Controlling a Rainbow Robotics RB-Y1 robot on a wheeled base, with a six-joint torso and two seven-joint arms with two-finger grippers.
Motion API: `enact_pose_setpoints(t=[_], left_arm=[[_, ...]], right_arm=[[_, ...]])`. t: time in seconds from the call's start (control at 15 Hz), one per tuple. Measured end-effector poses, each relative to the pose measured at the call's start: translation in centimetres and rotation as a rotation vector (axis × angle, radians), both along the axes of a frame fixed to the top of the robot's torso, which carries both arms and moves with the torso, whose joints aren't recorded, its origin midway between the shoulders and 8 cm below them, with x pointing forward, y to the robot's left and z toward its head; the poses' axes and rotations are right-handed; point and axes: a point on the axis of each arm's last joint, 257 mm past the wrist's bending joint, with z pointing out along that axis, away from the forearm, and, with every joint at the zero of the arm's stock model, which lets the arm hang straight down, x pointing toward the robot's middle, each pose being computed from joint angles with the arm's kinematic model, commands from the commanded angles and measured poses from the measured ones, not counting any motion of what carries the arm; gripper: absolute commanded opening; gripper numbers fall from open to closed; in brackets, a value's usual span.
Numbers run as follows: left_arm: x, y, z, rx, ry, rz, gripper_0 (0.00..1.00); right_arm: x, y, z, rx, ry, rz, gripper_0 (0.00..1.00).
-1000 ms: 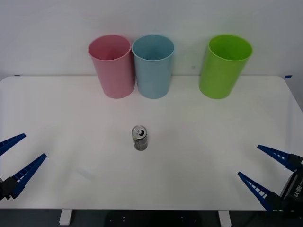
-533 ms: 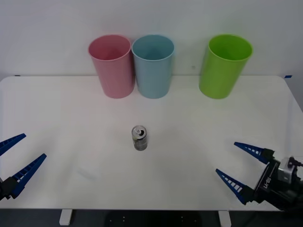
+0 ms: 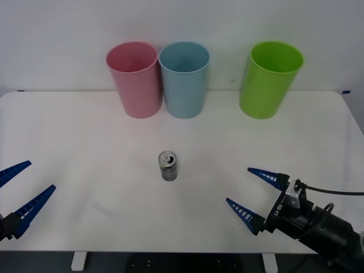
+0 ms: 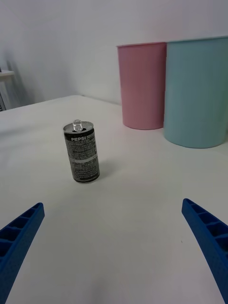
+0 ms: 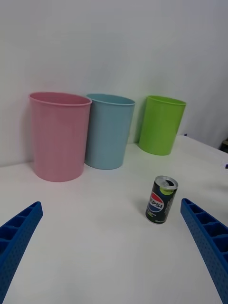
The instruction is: Grasp the object on the table and drop it into the matching bin: aluminum can to the light blue bin, PET bottle to the pink bin.
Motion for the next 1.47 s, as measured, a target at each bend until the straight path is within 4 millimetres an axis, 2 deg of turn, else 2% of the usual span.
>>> enact_pose_setpoints(t=[0.4, 0.87, 1.47], left_arm=[[0.0, 0.0, 0.0, 0.000, 0.000, 0.000, 1.00], [0.0, 0.0, 0.0, 0.000, 0.000, 0.000, 1.00], [0.0, 0.0, 0.0, 0.000, 0.000, 0.000, 1.00]], right_arm=[[1.9, 4.3, -1.6, -0.047, 0.004, -0.034, 1.00], [4.0, 10.3, -1.4, -0.037, 0.006, -0.078, 1.00], [6.2, 14.8, -2.1, -0.048, 0.013, -0.096, 1.00]])
